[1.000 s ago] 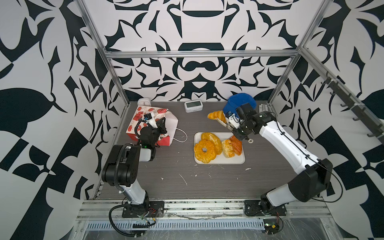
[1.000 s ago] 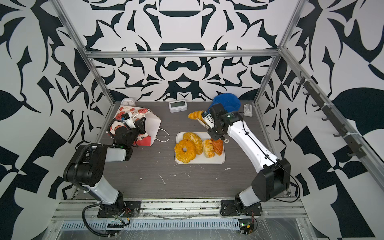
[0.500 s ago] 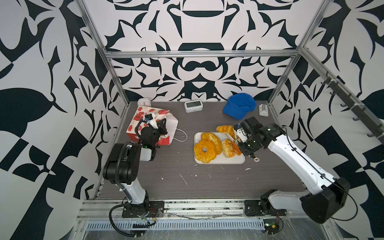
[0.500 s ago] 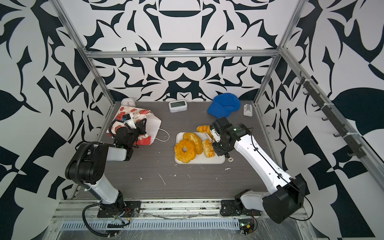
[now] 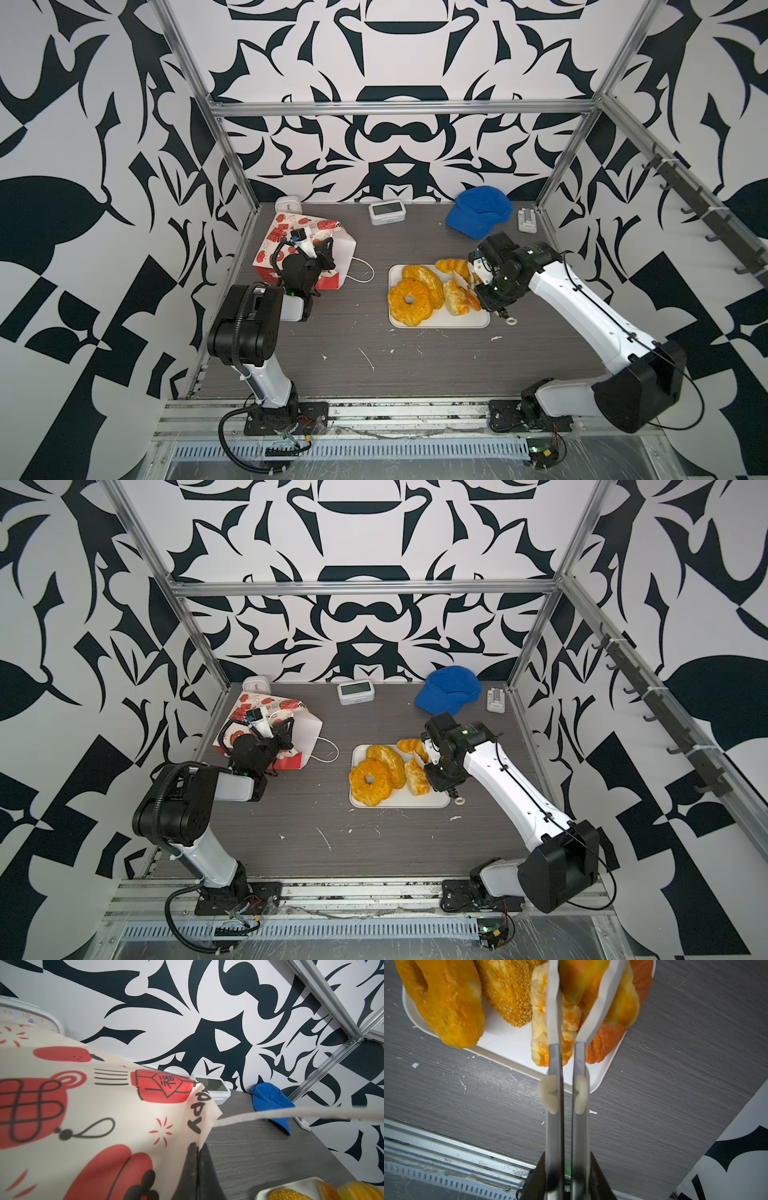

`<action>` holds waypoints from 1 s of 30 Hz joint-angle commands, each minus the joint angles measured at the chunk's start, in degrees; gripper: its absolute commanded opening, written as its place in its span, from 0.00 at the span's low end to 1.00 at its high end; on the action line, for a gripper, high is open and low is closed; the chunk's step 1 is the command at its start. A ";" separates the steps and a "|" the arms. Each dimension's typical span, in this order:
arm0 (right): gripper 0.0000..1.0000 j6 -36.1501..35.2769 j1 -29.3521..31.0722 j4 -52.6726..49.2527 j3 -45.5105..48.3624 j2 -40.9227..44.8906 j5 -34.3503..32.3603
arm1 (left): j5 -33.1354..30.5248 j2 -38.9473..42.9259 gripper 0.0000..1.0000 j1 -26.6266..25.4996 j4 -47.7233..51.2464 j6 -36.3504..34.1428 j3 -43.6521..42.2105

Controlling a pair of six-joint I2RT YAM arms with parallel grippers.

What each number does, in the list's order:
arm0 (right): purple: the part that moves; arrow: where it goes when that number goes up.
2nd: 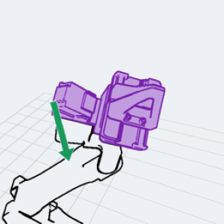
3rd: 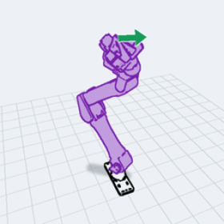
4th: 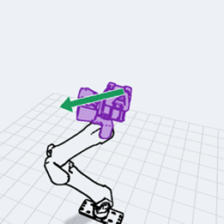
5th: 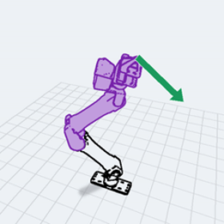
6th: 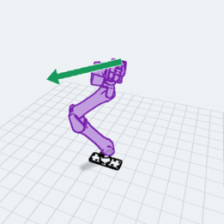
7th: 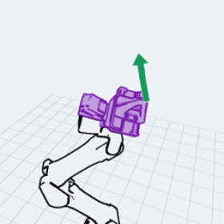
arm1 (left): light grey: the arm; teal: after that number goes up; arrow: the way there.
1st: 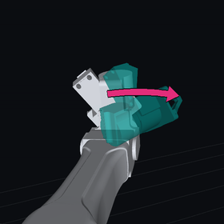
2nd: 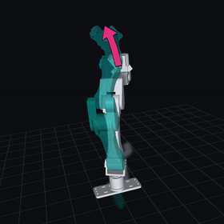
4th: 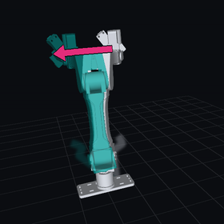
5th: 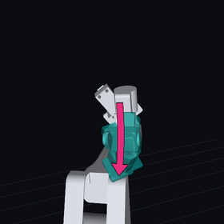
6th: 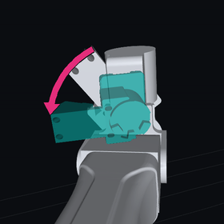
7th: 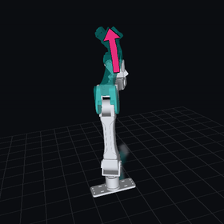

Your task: Take the fake bread out of the paper bag

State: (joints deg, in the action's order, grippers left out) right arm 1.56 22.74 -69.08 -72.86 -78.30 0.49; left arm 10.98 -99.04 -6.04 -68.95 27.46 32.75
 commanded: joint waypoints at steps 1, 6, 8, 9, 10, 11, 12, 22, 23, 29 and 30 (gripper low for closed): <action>0.24 -1.24 -1.01 0.78 -3.29 -0.93 1.99 | 0.82 -1.22 0.00 0.33 -1.80 1.01 0.94; 0.24 -1.82 -2.04 2.09 -4.13 -3.36 3.44 | 0.59 0.62 0.00 0.33 -0.09 -0.33 0.92; 0.24 -2.00 -2.12 2.28 -4.43 -4.18 4.46 | -0.05 1.98 0.00 0.28 1.59 -1.27 0.89; 0.24 -2.01 -2.16 2.21 -4.65 -4.67 4.59 | -0.29 2.78 0.00 0.33 2.77 -1.96 0.96; 0.23 -2.09 -2.16 2.24 -4.83 -4.89 4.73 | -0.60 3.50 0.00 0.26 3.85 -2.61 1.07; 0.23 -2.17 -2.24 2.30 -5.09 -4.98 4.82 | -0.94 4.39 0.00 0.24 4.99 -3.19 1.13; 0.23 -2.13 -2.26 2.45 -5.31 -5.03 5.02 | -1.24 5.16 0.00 0.25 5.86 -3.73 1.17; 0.23 -2.18 -2.26 0.02 -6.57 -3.58 5.93 | -2.04 8.46 0.00 0.24 10.38 -4.05 1.56; 0.23 -2.07 -2.26 -0.41 -6.66 -3.07 5.92 | -2.04 9.11 0.00 0.24 11.37 -3.91 1.86; 0.23 -1.87 -2.31 -1.37 -8.60 -2.79 3.02 | -1.14 13.52 0.00 0.07 16.51 -3.15 3.82; 0.23 -2.00 -2.35 -1.32 -9.24 -3.37 2.96 | -0.96 14.28 0.00 0.06 17.56 -3.12 4.21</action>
State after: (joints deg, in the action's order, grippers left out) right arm -0.01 20.43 -70.41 -78.41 -82.78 4.58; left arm 9.65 -87.42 -6.00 -54.17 23.59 34.59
